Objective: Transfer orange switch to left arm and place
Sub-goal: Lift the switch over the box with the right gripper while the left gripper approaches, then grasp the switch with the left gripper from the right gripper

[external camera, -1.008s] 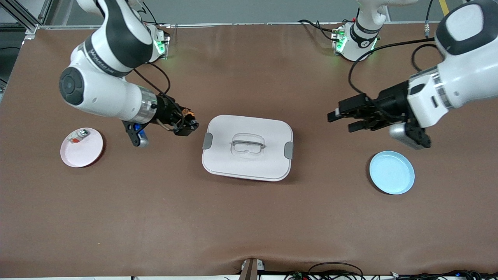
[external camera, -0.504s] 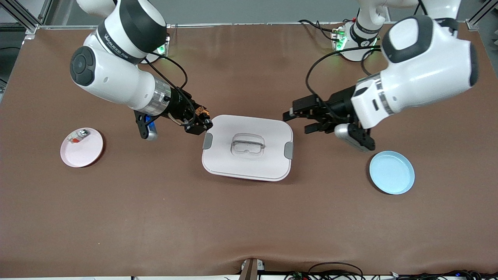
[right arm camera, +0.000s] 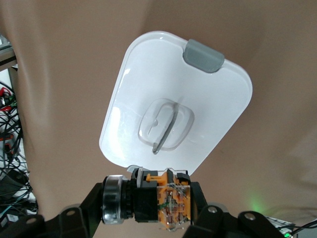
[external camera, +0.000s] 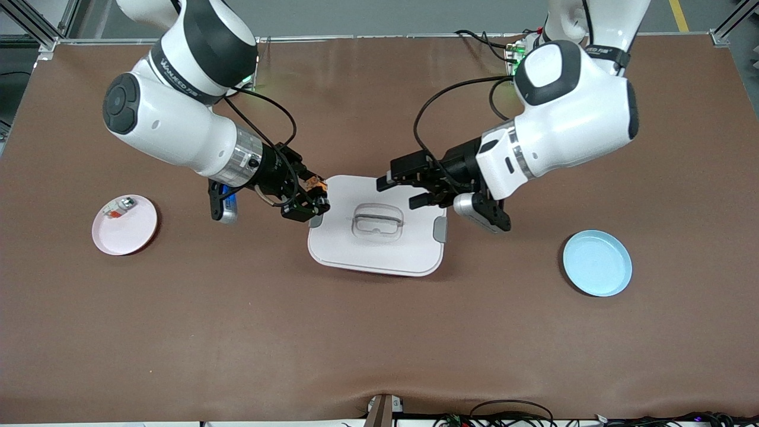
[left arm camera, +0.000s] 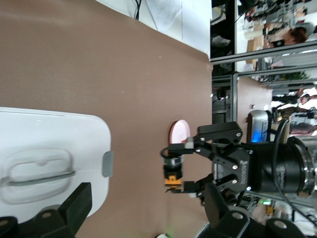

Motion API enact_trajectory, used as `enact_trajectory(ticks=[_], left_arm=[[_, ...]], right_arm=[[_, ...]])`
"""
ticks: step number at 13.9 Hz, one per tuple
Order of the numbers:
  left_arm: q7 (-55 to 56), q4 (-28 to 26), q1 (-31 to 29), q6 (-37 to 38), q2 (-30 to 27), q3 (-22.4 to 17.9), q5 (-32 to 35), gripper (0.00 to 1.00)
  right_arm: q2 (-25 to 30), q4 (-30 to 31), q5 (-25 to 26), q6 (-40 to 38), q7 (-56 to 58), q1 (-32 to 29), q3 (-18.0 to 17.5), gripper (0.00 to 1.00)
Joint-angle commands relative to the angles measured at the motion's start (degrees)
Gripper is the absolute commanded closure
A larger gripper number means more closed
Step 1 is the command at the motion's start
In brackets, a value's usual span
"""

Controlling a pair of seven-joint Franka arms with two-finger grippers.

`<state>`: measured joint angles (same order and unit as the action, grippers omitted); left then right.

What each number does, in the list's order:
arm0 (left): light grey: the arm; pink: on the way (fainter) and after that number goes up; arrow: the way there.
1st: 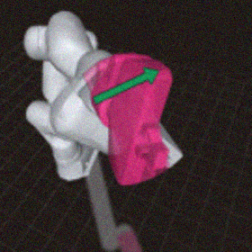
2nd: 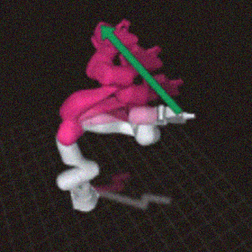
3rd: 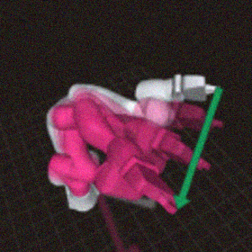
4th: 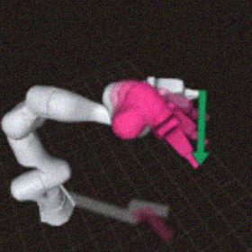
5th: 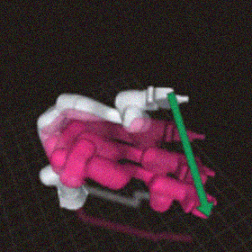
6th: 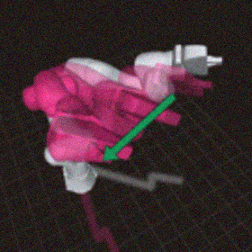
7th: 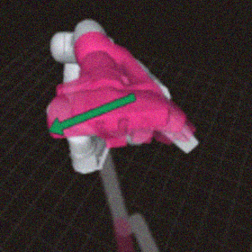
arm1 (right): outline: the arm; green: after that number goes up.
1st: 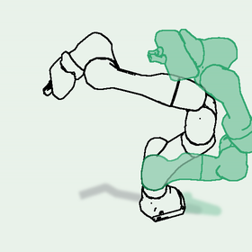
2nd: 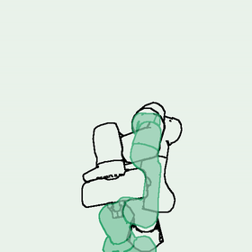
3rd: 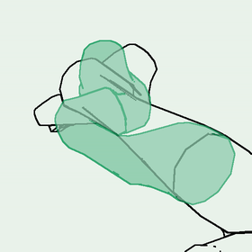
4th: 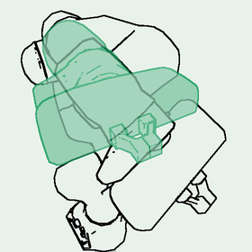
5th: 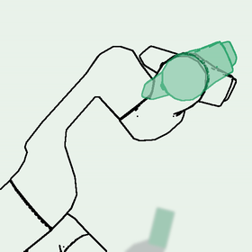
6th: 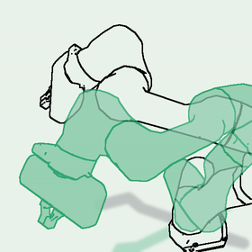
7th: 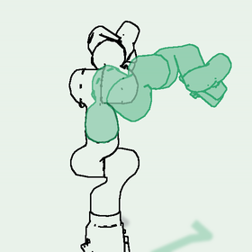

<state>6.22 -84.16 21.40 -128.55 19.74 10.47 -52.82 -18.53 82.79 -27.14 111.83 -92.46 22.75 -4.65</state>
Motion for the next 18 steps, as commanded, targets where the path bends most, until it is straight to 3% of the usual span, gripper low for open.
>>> enact_trajectory(ticks=[1, 5, 12, 18], left_arm=[[0.29, 0.49, 1.36, -2.84, 1.26, -0.18, -2.98, 0.0], [-1.12, 0.75, 3.29, -4.77, 3.11, -0.18, -2.81, 0.0], [-3.41, 1.37, 8.21, -19.26, 6.1, -0.18, -2.99, 0.0], [-3.41, 4.53, 8.48, -21.74, 10.05, -0.18, -2.9, 0.0]], right_arm=[[-3.17, -5.78, -1.16, -0.21, -3.85, 1.15, 0.52, 1.0], [-5.72, -9.49, -1.34, -0.21, -6.32, 1.42, 0.61, 1.0], [-9.76, -15.01, -1.34, -0.21, -11.15, 2.38, 0.61, 1.0], [-10.12, -17.05, -3.18, -0.91, -12.3, 0.72, 0.61, 1.0]])
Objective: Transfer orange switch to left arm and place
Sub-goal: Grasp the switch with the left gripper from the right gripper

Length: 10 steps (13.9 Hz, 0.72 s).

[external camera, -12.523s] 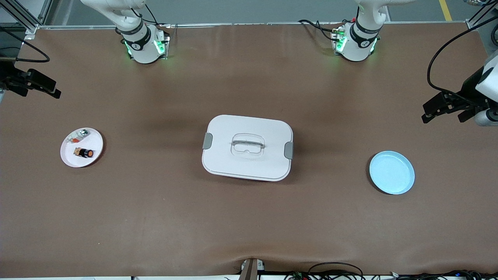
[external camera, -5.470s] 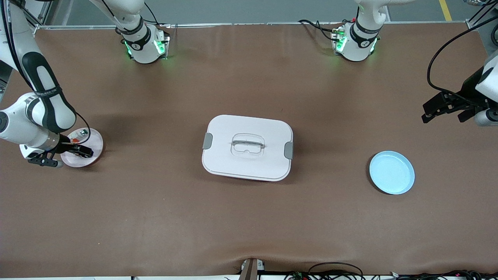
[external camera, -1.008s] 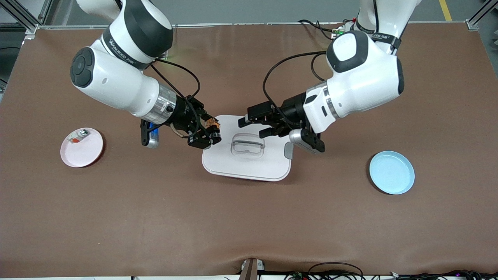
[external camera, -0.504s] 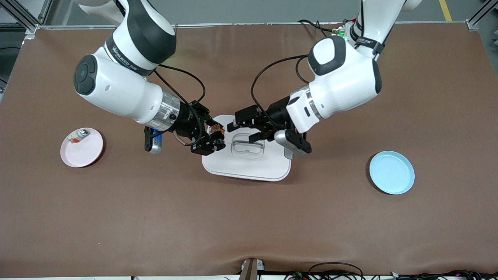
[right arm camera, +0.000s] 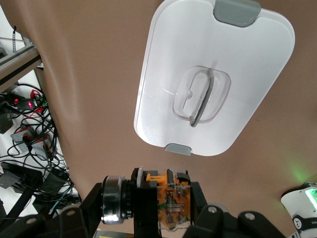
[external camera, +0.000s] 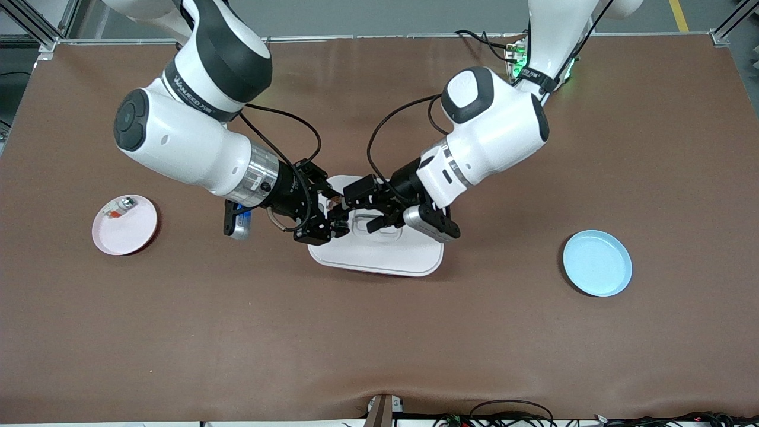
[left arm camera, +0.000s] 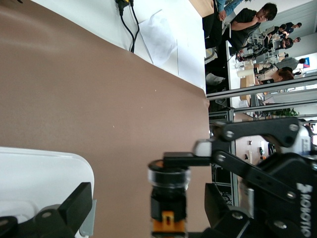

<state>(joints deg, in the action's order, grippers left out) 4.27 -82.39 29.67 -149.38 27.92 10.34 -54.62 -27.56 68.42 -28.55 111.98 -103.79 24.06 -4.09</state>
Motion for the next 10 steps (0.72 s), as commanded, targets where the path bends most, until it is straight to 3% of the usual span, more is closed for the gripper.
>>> enact_trajectory(ticks=[1, 10], left_arm=[[-1.46, 2.76, 0.3, -1.08, 1.96, -0.06, -1.1, 0.0], [-1.46, 2.94, 1.0, -3.02, 2.14, -0.15, -1.02, 0.0]], right_arm=[[-1.44, -3.2, -2.03, -1.07, -1.06, -0.68, 0.04, 1.0], [-5.31, -8.13, -2.04, -0.54, -4.49, 0.02, 0.04, 1.0]])
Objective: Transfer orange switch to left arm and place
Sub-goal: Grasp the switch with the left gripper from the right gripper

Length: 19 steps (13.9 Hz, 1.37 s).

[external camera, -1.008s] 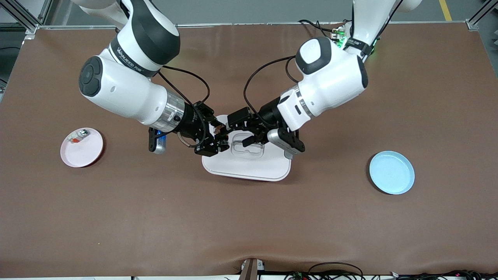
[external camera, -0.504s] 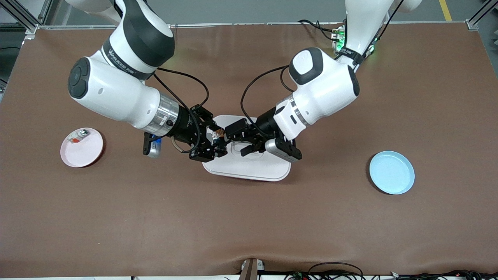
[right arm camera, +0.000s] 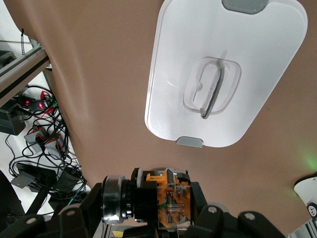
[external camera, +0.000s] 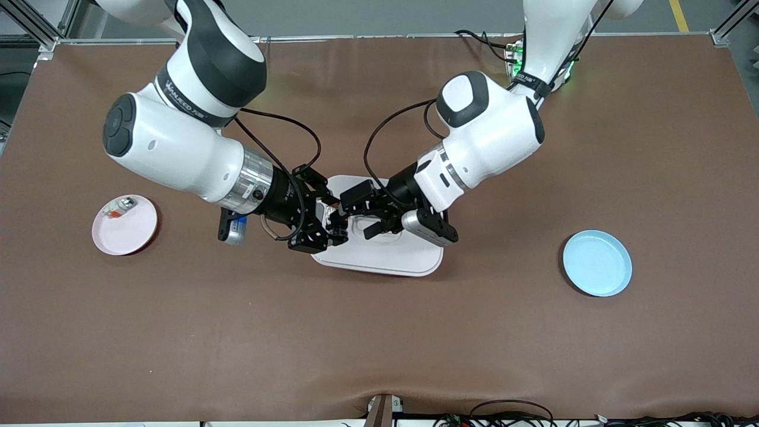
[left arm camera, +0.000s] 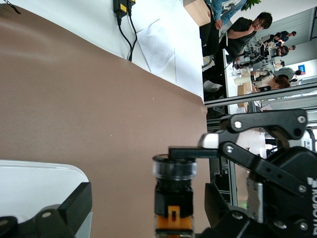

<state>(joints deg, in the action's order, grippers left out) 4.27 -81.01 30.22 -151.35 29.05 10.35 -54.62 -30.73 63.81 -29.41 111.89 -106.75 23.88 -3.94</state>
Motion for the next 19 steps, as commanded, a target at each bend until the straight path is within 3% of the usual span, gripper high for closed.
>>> enact_trajectory(ticks=[1, 2, 5, 7, 10, 14, 15, 16, 17, 19], left_arm=[[-1.45, 1.82, 0.46, -1.05, 1.01, -0.15, -1.01, 0.0], [-1.45, 1.91, 0.46, -1.05, 1.36, -0.15, -0.93, 0.0], [-1.8, 2.08, 0.46, -1.05, 1.36, -0.15, -0.58, 0.44], [-3.82, 2.0, 0.46, -1.05, 1.36, -0.15, -0.66, 0.52], [-4.44, 2.0, 0.46, -1.05, 1.36, -0.15, -0.66, 0.87], [-5.06, 2.0, 0.37, -1.05, 1.36, -0.15, -0.58, 1.0], [-5.14, 2.0, 0.37, -1.05, 1.36, -0.15, -0.58, 1.0], [-5.15, 2.0, 0.37, -1.05, 1.36, -0.15, -0.58, 1.0], [-5.06, 2.0, 0.37, -1.05, 1.27, -0.15, -0.66, 1.0], [-4.88, 1.91, 0.28, -1.05, 1.1, -0.15, -0.66, 1.0]], right_arm=[[-2.57, -3.61, -1.09, -0.36, -1.53, 0.29, -0.02, 1.0], [-3.1, -3.7, -1.09, -0.27, -1.62, 0.37, -0.1, 1.0], [-4.68, -6.41, -1.09, -0.27, -3.55, 0.9, -0.02, 1.0], [-4.69, -6.77, -1.09, -0.71, -2.95, 0.81, -0.1, 1.0], [-4.69, -7.12, -1.09, -1.15, -0.31, 0.81, -0.19, 1.0], [-4.6, -7.39, -1.09, -1.24, -0.39, 0.9, -0.19, 1.0], [-4.6, -7.39, -1.09, -1.24, -0.48, 0.9, -0.19, 0.87], [-4.51, -7.39, -1.0, -1.15, -0.57, 0.81, -0.19, 0.19], [-4.42, -7.39, -0.91, -1.15, -0.57, 0.9, 0.07, 0.0], [-4.33, -7.39, -0.74, -1.41, -0.39, 0.38, -0.02, 0.0]])
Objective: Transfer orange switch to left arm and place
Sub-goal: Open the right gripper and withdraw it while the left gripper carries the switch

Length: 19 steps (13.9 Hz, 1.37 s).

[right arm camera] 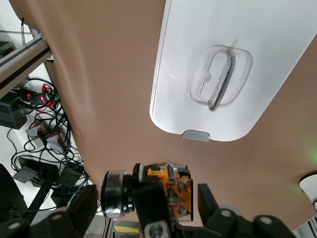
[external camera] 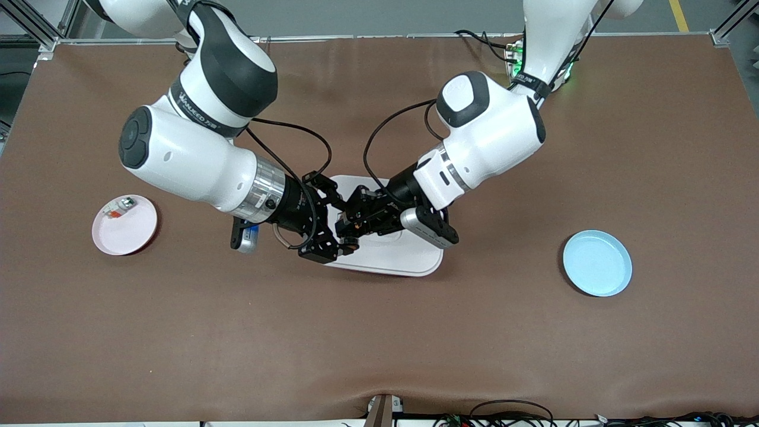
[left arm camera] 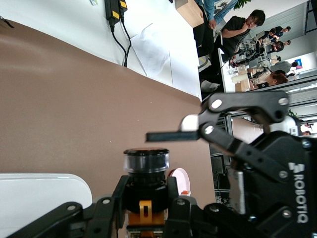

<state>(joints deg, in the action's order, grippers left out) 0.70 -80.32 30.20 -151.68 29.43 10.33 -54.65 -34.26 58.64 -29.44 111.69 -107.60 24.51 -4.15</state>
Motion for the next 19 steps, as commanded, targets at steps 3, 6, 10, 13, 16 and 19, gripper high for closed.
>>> enact_trajectory(ticks=[3, 6, 10, 13, 16, 19], left_arm=[[-0.96, 1.22, -0.05, -0.72, 0.28, -0.23, -0.29, 1.0], [-0.87, 0.17, -0.58, -0.2, -0.95, -0.4, -0.2, 1.0], [-0.87, -3.61, -1.81, 2.17, -3.76, -0.67, 6.1, 1.0], [-0.44, -4.32, -4.61, 9.27, -6.22, -0.75, 9.55, 1.0], [-0.26, -4.32, -7.95, 18.32, -8.59, -0.75, 14.2, 1.0], [0.96, -4.23, -10.68, 26.76, -11.14, -0.84, 20.43, 1.0]], right_arm=[[-0.29, -2.22, -0.44, -4.36, 5.26, -1.22, 0.46, 0.0], [1.11, -2.22, -0.44, -10.86, 13.17, -4.28, 0.46, 0.0], [3.31, -2.04, 0.6, -21.15, 28.54, -9.82, 0.81, 0.0], [5.34, -1.78, 6.31, -27.3, 42.94, -13.6, 0.64, 0.0], [6.66, -1.34, 10.26, -31.96, 56.92, -18.16, 0.73, 0.0], [7.8, -1.16, 14.84, -35.31, 71.69, -22.74, 0.64, 0.0]])
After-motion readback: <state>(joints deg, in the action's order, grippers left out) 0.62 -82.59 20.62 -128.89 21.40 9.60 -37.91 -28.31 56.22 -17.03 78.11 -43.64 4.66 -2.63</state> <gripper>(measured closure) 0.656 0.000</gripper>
